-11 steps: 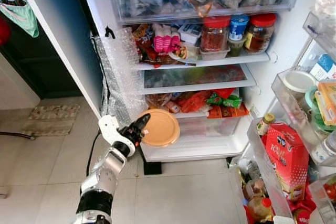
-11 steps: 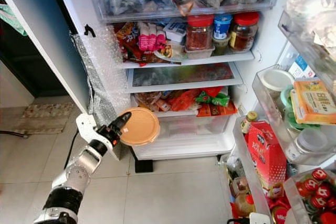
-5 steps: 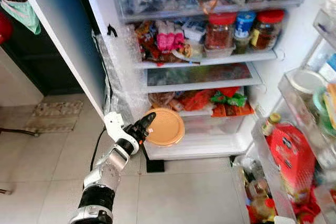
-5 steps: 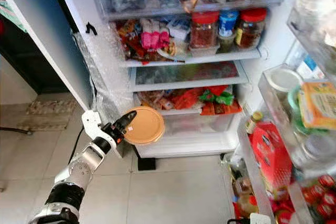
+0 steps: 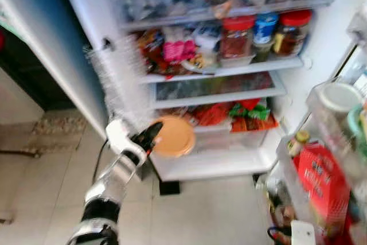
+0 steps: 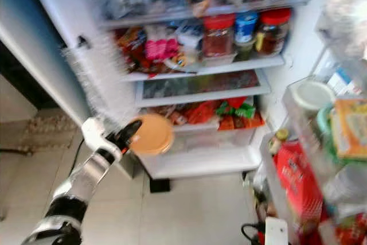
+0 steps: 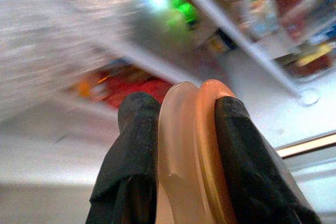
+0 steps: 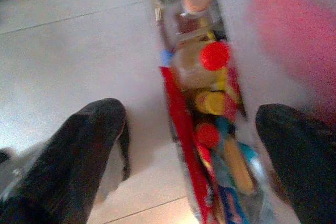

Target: Restocking fridge

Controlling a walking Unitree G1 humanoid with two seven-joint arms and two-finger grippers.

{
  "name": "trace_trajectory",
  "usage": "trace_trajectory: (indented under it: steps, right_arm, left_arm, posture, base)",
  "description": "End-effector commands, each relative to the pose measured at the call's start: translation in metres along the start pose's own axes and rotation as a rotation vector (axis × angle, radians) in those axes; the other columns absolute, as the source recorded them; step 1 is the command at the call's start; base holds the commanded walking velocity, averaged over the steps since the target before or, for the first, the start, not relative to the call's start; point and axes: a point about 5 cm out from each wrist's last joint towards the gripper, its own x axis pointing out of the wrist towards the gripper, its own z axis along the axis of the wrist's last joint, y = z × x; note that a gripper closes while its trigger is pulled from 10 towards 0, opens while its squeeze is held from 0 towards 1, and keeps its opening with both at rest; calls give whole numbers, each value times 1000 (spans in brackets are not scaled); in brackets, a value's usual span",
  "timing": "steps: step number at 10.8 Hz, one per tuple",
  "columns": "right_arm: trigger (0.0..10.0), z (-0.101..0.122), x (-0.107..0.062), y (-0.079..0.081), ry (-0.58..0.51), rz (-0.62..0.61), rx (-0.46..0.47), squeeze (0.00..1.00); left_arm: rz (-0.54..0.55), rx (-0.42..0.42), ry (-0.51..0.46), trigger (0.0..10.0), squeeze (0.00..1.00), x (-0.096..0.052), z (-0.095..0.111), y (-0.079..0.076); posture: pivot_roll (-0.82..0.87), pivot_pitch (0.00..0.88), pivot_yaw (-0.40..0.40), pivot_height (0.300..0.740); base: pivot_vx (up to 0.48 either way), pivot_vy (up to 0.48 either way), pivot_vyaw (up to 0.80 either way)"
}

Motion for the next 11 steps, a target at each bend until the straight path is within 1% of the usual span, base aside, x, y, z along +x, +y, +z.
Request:
trace_trajectory:
  steps: [1, 2, 3, 4, 6, 11]
  right_arm:
    - [10000, -4, -1, -4, 13, -37, 19, 0]
    - [10000, -4, -1, -3, 13, -36, 19, 0]
    - [10000, -5, -2, 2, 13, -29, 27, 0]
    - [10000, -6, -2, 4, 13, -27, 26, 0]
    - [10000, -7, -3, 6, 13, -25, 28, 0]
    - [10000, -3, -2, 5, 0, -35, 31, 0]
  left_arm:
    - [-2, 5, 7, 10000, 0, -1, 0, 2]
    - [-3, 5, 7, 10000, 0, -1, 0, 2]
    - [-4, 9, 10, 10000, 0, -2, 1, 3]
    - [-4, 11, 13, 10000, 0, -2, 1, 3]
    - [-15, 13, 35, 10000, 0, -1, -2, 3]
    - [-48, 19, 61, 10000, 0, 2, -7, -2]
  posture:
    - [-11, 109, 76, 740]
    - [-11, 109, 76, 740]
    - [-13, 114, 80, 740]
    - [-14, 117, 80, 740]
    - [-19, 119, 78, 740]
    - [-18, 113, 76, 740]
  base:
    - [337, 0, 0]
    - [337, 0, 0]
    - [334, 0, 0]
    - [334, 0, 0]
    - [0, 0, 0]
    - [0, 0, 0]
